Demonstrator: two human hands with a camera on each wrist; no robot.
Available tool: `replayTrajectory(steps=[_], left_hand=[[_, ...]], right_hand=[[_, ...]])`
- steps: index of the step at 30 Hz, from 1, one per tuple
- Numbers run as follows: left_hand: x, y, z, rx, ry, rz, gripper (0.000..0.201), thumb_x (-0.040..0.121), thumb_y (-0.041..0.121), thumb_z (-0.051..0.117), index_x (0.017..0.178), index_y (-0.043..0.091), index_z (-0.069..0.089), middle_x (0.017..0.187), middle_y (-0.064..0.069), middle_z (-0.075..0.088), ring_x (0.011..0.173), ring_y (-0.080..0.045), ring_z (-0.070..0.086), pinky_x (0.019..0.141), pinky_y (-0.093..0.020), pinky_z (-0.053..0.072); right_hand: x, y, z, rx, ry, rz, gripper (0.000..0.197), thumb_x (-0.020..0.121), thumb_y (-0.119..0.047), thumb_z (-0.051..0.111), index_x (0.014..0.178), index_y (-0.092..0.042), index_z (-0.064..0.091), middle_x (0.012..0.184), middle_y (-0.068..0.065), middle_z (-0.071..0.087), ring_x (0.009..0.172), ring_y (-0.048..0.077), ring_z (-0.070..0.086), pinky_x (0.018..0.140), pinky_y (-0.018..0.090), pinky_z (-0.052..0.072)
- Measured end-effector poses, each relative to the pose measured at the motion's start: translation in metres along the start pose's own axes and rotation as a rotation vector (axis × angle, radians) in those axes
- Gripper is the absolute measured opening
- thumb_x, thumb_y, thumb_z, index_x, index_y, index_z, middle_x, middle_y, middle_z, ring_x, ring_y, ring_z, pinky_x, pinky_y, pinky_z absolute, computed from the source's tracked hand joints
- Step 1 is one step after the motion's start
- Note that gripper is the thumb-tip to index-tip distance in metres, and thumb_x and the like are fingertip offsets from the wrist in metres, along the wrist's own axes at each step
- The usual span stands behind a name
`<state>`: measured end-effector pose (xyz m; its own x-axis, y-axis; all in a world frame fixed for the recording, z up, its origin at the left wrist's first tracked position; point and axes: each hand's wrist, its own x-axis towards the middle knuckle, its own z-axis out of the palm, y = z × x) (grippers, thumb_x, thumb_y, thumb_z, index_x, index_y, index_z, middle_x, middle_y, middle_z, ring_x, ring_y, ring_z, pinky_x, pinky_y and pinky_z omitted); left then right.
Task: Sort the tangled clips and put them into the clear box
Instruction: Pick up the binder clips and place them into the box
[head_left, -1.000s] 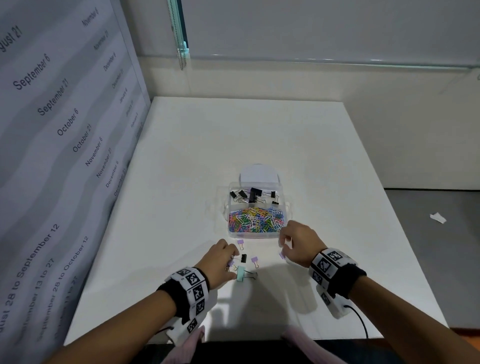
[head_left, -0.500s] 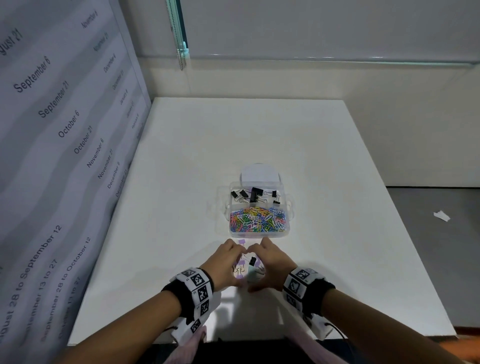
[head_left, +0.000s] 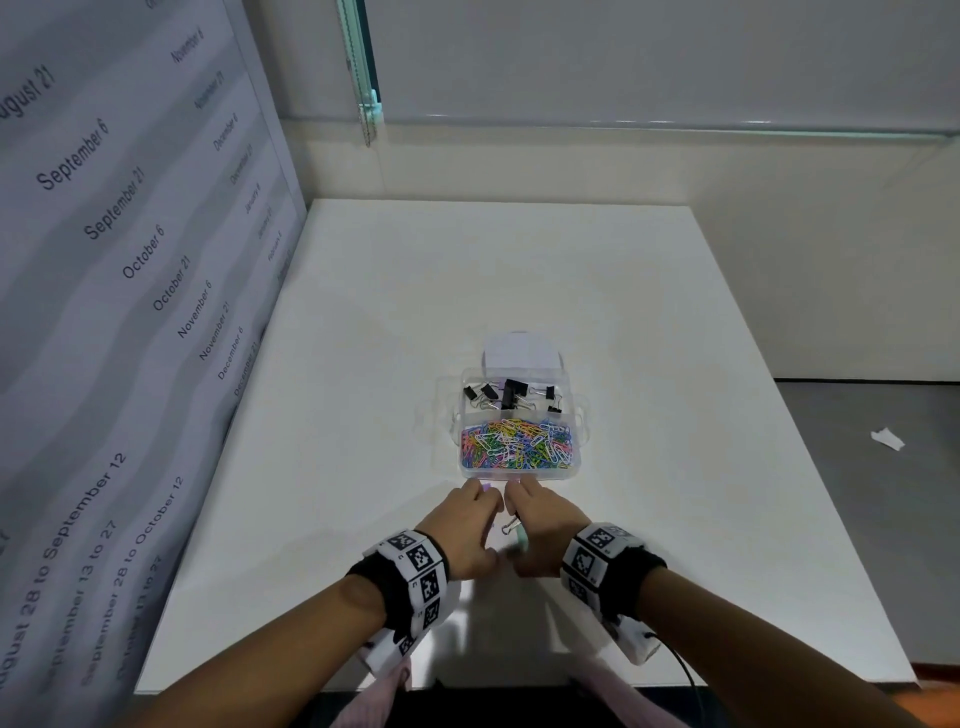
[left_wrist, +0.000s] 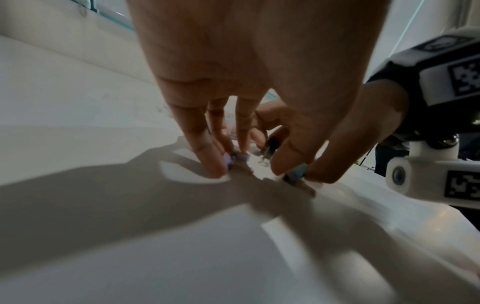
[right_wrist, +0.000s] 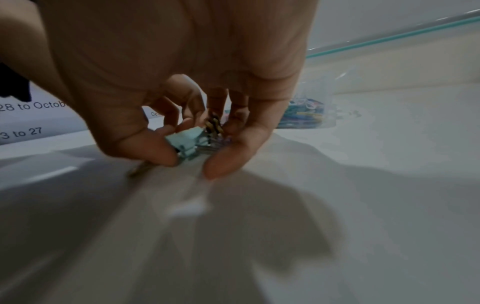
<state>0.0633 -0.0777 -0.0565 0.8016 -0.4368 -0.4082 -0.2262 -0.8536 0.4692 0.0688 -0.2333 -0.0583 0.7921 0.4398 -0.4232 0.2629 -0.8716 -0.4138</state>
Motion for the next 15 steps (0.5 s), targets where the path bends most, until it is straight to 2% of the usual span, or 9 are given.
replayTrajectory(steps=[3, 6, 9, 12, 15], left_hand=[[0.002, 0.006, 0.003, 0.025, 0.002, -0.018, 0.044, 0.069, 0.029, 0.067, 0.104, 0.011, 0.047, 0.112, -0.010, 0.043, 0.099, -0.030, 0.048, 0.082, -0.038, 0.046], [0.005, 0.008, 0.007, 0.023, 0.005, -0.029, 0.048, 0.069, 0.033, 0.070, 0.106, 0.015, 0.046, 0.112, -0.010, 0.042, 0.099, -0.030, 0.047, 0.082, -0.041, 0.048], [0.008, 0.011, 0.006, -0.003, 0.007, -0.033, 0.042, 0.073, 0.019, 0.065, 0.110, 0.011, 0.048, 0.113, -0.012, 0.044, 0.100, -0.032, 0.048, 0.082, -0.039, 0.046], [0.011, 0.011, 0.003, -0.051, 0.017, -0.032, 0.031, 0.080, 0.008, 0.055, 0.111, 0.009, 0.052, 0.113, -0.013, 0.048, 0.099, -0.032, 0.053, 0.084, -0.037, 0.043], [0.011, 0.007, 0.000, -0.050, 0.023, -0.033, 0.024, 0.083, 0.004, 0.047, 0.105, 0.007, 0.058, 0.114, -0.013, 0.050, 0.097, -0.032, 0.055, 0.084, -0.035, 0.042]], right_hand=[[0.000, 0.002, -0.003, 0.028, -0.007, 0.004, 0.057, 0.061, -0.029, 0.076, 0.103, -0.010, 0.042, 0.110, 0.009, 0.047, 0.094, 0.029, 0.052, 0.070, 0.033, 0.038], [-0.004, 0.005, -0.008, 0.023, -0.012, 0.012, 0.043, 0.064, -0.022, 0.070, 0.089, -0.021, 0.036, 0.107, 0.008, 0.048, 0.088, 0.026, 0.048, 0.069, 0.033, 0.039], [-0.006, 0.014, -0.010, 0.018, 0.007, 0.006, 0.042, 0.060, -0.013, 0.062, 0.082, -0.022, 0.028, 0.096, 0.005, 0.048, 0.077, 0.022, 0.039, 0.064, 0.031, 0.036], [-0.007, 0.022, -0.014, 0.100, 0.016, 0.018, 0.039, 0.058, -0.011, 0.062, 0.073, -0.026, 0.029, 0.082, -0.004, 0.043, 0.072, 0.024, 0.040, 0.053, 0.026, 0.029], [-0.010, 0.028, -0.018, 0.194, 0.037, 0.032, 0.038, 0.056, -0.014, 0.058, 0.063, -0.031, 0.025, 0.076, -0.002, 0.044, 0.070, 0.026, 0.044, 0.052, 0.026, 0.029]])
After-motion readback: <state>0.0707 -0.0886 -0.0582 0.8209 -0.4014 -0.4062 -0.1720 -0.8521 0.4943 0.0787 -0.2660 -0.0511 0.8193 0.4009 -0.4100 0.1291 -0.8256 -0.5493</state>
